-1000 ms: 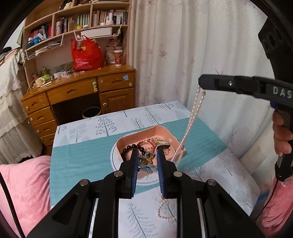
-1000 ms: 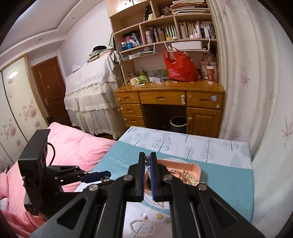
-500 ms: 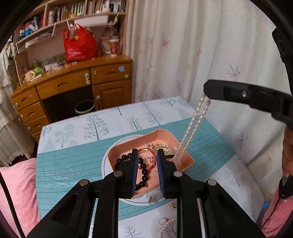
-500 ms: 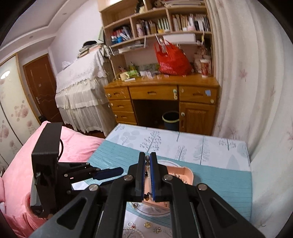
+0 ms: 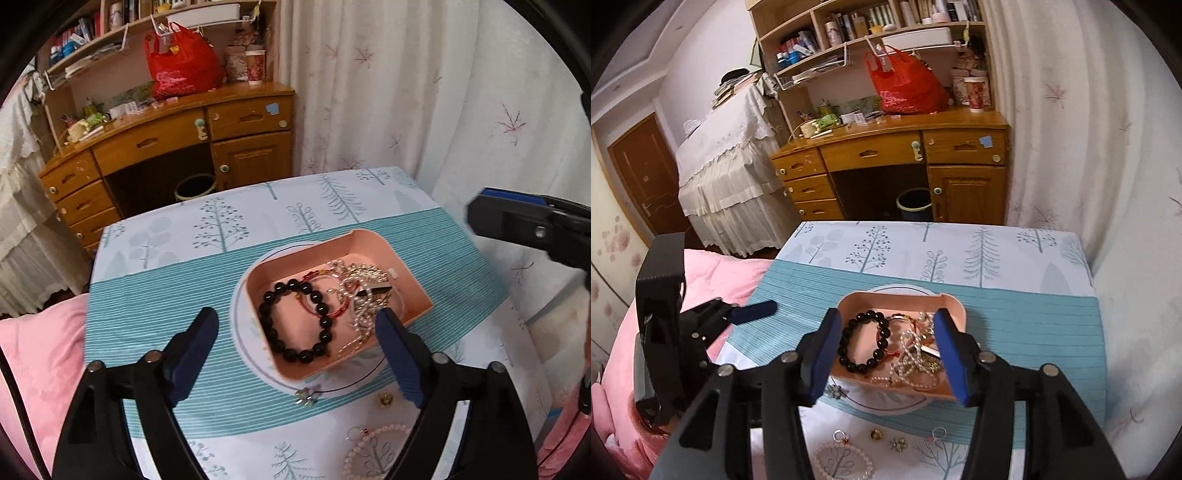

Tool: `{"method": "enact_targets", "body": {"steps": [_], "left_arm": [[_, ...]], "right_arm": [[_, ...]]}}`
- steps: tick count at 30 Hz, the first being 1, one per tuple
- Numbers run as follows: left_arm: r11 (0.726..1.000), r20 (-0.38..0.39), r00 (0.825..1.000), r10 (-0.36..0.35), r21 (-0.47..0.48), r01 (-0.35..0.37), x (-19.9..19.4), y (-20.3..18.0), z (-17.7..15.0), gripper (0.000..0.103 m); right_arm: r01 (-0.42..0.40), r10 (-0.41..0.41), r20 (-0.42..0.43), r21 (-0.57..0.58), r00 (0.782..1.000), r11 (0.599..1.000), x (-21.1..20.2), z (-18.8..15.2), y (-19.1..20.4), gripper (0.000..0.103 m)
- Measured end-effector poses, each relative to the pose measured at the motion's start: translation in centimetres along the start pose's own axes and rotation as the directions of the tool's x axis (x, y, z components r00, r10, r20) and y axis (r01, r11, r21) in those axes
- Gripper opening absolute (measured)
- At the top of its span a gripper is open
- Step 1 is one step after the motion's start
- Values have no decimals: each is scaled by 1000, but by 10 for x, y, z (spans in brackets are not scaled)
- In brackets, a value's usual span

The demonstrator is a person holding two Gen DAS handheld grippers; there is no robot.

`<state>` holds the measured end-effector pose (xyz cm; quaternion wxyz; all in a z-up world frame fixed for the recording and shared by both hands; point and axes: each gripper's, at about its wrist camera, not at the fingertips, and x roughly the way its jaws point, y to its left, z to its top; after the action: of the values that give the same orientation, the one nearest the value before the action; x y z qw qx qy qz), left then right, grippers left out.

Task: Organize jewelry
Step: 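Carry the brooch and pearl necklace into the pink box and open both tools, then withdraw both tools from the box toward the pearl bracelet and brooches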

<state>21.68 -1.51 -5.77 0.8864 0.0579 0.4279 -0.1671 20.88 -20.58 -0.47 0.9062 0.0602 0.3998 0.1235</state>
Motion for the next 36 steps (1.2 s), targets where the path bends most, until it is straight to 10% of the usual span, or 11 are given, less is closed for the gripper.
{"method": "enact_targets", "body": {"steps": [13, 20, 36], "left_arm": [[1000, -78, 997, 2, 16, 0, -3, -1, -60, 87], [999, -72, 997, 1, 53, 3, 18, -6, -89, 87], [989, -22, 1000, 12, 145, -8, 62, -22, -102, 74]], "right_arm": [[160, -160, -3, 27, 987, 987, -22, -78, 6, 70], [29, -31, 43, 47, 999, 998, -6, -149, 17, 70], [122, -122, 11, 25, 992, 992, 15, -226, 30, 70]]}}
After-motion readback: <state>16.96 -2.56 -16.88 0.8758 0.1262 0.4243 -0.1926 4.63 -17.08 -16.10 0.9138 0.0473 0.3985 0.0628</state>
